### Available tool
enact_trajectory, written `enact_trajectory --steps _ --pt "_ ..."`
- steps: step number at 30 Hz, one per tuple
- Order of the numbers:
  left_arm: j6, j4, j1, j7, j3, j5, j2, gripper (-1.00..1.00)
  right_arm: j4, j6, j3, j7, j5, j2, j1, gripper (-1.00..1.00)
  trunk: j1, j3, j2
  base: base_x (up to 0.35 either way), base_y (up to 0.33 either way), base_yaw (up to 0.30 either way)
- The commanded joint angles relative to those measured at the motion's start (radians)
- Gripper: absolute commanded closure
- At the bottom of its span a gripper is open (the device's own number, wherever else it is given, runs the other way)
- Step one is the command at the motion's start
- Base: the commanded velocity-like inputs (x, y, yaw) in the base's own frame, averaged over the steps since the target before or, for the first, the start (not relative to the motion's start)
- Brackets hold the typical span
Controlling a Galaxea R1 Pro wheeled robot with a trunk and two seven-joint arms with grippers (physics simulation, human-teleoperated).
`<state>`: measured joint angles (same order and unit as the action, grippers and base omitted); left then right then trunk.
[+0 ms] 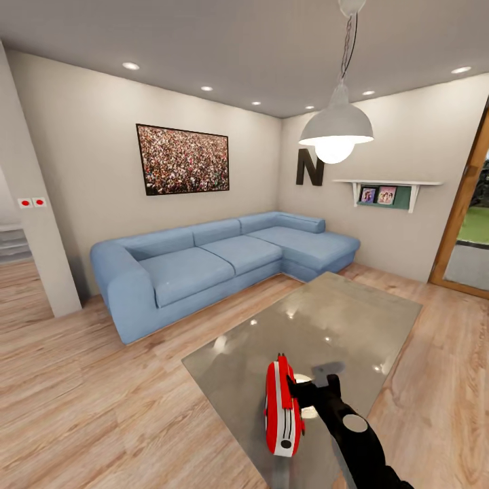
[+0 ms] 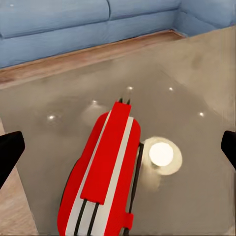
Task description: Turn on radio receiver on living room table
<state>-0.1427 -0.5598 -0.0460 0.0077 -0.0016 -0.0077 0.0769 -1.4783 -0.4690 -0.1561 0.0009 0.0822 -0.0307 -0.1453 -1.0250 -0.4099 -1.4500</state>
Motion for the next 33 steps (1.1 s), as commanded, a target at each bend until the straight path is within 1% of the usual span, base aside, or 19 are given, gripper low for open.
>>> enact_trajectory --steps 1,3,5,6,7,8,9,10,12,14,16,19,25,26,27,29,30,33 --pt "0.000 0.000 0.000 0.000 0.000 0.000 0.000 -1.00 0.003 -0.084 0.001 0.009 -0.003 0.000 -0.046 -1.00 0.000 0.000 0.000 0.000 0.000 0.000" --pt "0.000 0.000 0.000 0.000 0.000 0.000 0.000 -1.00 0.010 -0.157 0.001 0.031 -0.007 0.000 -0.095 -1.00 0.000 0.000 0.000 0.000 0.000 0.000" --pt "0.000 0.000 0.000 0.000 0.000 0.000 0.000 -1.00 0.024 -0.184 0.001 0.043 -0.009 -0.001 -0.132 -1.00 0.000 0.000 0.000 0.000 0.000 0.000" --pt "0.000 0.000 0.000 0.000 0.000 0.000 0.000 -1.00 0.050 -0.194 0.001 0.048 -0.010 -0.004 -0.160 -1.00 0.000 0.000 0.000 0.000 0.000 0.000" --pt "0.000 0.000 0.000 0.000 0.000 0.000 0.000 -1.00 0.094 -0.200 0.001 0.051 -0.010 -0.012 -0.196 -1.00 0.000 0.000 0.000 0.000 0.000 0.000" --pt "0.000 0.000 0.000 0.000 0.000 0.000 0.000 -1.00 0.237 -0.204 0.001 0.054 -0.010 -0.032 -0.291 -1.00 0.000 0.000 0.000 0.000 0.000 0.000" --pt "0.000 0.000 0.000 0.000 0.000 0.000 0.000 -1.00 0.327 -0.203 0.001 0.055 -0.009 -0.040 -0.346 -1.00 0.000 0.000 0.000 0.000 0.000 0.000" --pt "0.000 0.000 0.000 0.000 0.000 -0.001 0.000 -1.00 0.371 -0.203 0.001 0.055 -0.009 -0.043 -0.373 -1.00 0.000 0.000 0.000 0.000 0.000 0.000" --pt "0.000 0.000 0.000 0.000 0.000 -0.001 0.000 -1.00 0.517 -0.193 0.001 0.056 -0.008 -0.055 -0.469 -1.00 0.000 0.000 0.000 0.000 0.000 0.000" --pt "0.000 0.000 0.000 0.001 0.000 -0.001 0.001 -1.00 0.594 -0.189 0.001 0.057 -0.007 -0.081 -0.534 -1.00 0.000 0.000 0.000 0.000 0.000 0.000" --pt "0.000 0.000 0.000 0.001 0.000 -0.001 0.001 -1.00 0.632 -0.195 0.001 0.057 -0.008 -0.117 -0.579 -1.00 0.000 0.000 0.000 0.000 0.000 0.000" --pt "0.000 0.000 0.000 0.000 0.000 0.000 0.002 -1.00 0.656 -0.227 0.002 0.058 -0.010 -0.131 -0.604 -1.00 0.000 0.000 0.000 0.000 0.000 0.000" --pt "0.000 -0.002 0.000 0.000 0.000 0.005 0.002 -1.00 0.749 -0.286 0.004 0.058 -0.011 -0.137 -0.659 -1.00 0.000 0.000 0.000 0.000 0.000 0.000" --pt "0.001 -0.014 0.000 0.000 0.000 0.006 0.001 -1.00 0.763 -0.313 0.004 0.057 -0.009 -0.138 -0.668 -1.00 0.000 0.000 0.000 0.000 0.000 0.000" --pt "0.001 -0.021 0.000 0.001 0.000 0.006 0.001 -1.00 0.766 -0.324 0.004 0.057 -0.008 -0.138 -0.670 -1.00 0.000 0.000 0.000 0.000 0.000 0.000" --pt "0.008 -0.059 0.000 0.005 0.000 0.002 0.001 -1.00 0.773 -0.365 0.004 0.056 -0.005 -0.138 -0.674 -1.00 0.000 0.000 0.000 0.000 0.000 0.000" --pt "0.010 -0.084 0.001 0.019 0.000 0.000 -0.001 -1.00 0.775 -0.383 0.005 0.056 -0.004 -0.138 -0.676 -1.00 0.000 0.000 0.000 0.000 0.000 0.000" --pt "0.011 -0.117 0.004 0.078 0.000 0.001 -0.010 -1.00 0.776 -0.402 0.006 0.055 -0.004 -0.138 -0.678 -1.00 0.000 0.000 0.000 0.000 0.000 0.000"
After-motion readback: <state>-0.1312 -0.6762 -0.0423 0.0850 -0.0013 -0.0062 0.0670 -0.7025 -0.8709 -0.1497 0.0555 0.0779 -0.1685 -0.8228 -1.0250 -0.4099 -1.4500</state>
